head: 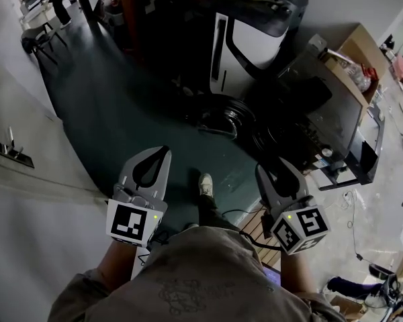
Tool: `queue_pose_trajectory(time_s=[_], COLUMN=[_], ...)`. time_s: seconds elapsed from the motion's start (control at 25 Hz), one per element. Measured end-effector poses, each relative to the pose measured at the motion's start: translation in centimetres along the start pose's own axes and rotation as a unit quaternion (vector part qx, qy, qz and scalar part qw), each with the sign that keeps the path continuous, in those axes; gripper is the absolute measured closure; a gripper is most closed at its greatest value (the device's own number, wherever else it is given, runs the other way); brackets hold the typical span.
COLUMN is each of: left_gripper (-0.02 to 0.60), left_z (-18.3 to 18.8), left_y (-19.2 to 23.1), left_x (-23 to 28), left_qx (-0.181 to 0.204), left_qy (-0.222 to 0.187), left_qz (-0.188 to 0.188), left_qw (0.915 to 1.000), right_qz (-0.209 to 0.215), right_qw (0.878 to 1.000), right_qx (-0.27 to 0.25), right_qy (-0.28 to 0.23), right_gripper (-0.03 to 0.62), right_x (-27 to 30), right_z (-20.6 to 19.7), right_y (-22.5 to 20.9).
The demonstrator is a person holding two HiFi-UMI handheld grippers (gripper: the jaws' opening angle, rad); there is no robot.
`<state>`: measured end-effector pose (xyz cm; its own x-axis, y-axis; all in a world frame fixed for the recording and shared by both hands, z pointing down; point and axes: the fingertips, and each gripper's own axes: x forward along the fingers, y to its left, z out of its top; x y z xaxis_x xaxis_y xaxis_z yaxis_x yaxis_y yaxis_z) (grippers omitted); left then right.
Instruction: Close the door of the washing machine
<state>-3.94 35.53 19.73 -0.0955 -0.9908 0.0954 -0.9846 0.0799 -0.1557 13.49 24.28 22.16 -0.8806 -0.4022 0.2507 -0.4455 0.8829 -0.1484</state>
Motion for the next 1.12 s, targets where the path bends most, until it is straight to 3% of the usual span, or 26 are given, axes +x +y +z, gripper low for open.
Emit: queue_pose_trajectory(time_s=[0.36,0.64,1.12], left_gripper=[0.581,0.581,0.581], left_z=[-2.3,-5.8,-12.2], left_y=[3.1,5.0,6.2], left_x=[10.7,19.7,30.6], left_qx=[0.004,-0.002,-0.023], left_qy=[0.046,0.104,0.189], left_qz=[-0.01,-0.024,-0.064], left_qw=[0.9989,0.9943,0.9797], right_qz=[0.01,0.01,0.005], right_qw=[0.998,0.992,0.966], right_qx=[0.039,0.071,0.169], right_qy=[0.055,0.104,0.194], right_gripper=[0.396,0.399,0.407], right_x=[9.7,17.5,27.2], right_z=[-1.7,-4.1,-11.7], right_y=[-7.1,-13.1,-20.0])
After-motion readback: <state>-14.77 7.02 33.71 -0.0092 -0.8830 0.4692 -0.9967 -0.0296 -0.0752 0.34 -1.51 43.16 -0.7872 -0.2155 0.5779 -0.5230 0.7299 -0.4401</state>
